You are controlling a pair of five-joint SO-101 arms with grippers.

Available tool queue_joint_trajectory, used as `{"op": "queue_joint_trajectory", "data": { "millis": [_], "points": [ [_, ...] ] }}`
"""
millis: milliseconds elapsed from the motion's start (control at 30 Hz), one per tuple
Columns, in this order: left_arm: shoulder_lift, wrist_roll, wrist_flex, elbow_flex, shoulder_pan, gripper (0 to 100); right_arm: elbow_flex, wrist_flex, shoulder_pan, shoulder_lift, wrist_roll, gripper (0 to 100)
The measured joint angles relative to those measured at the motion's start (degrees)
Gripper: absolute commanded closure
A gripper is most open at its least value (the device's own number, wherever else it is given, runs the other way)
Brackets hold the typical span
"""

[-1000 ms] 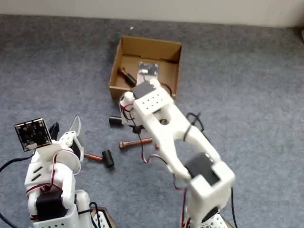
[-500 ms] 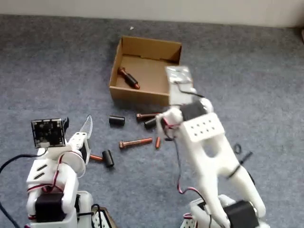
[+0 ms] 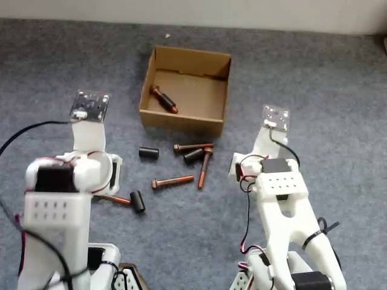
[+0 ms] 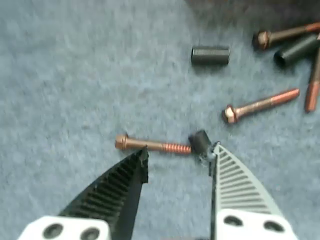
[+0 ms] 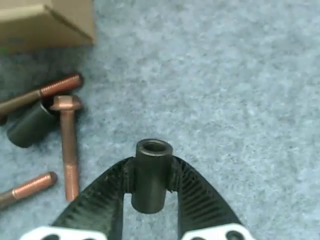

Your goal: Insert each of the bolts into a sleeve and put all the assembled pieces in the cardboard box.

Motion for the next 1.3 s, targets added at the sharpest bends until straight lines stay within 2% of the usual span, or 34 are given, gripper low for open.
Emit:
{"op": "queue_joint_trajectory", "data": {
  "millis": [200,433,667,867,1033,1300],
  "points": [
    [16.2,6.4,3.0,-1.1,-0.1,70,0.2,-0.3,0.4,0.0,-0.5,99.4],
    [29.5,7.0,2.7,-1.6,-4.5,70,0.5,-0.3,0.4,0.0,-0.5,99.4],
    [36.7,7.1,2.3,-1.6,-9.5,70,0.5,-0.3,0.4,0.0,-0.6,99.4],
    [46.7,7.5,-1.8,-1.6,-10.3,70,0.5,-0.3,0.4,0.0,-0.6,99.4],
    [55.0,9.3,-9.1,-3.3,-10.9,70,0.5,-0.4,0.4,0.0,-0.6,99.4],
    [57.8,11.7,-12.3,-9.7,-13.5,70,0.5,-0.4,0.4,0.0,-0.6,99.4]
  ]
}}
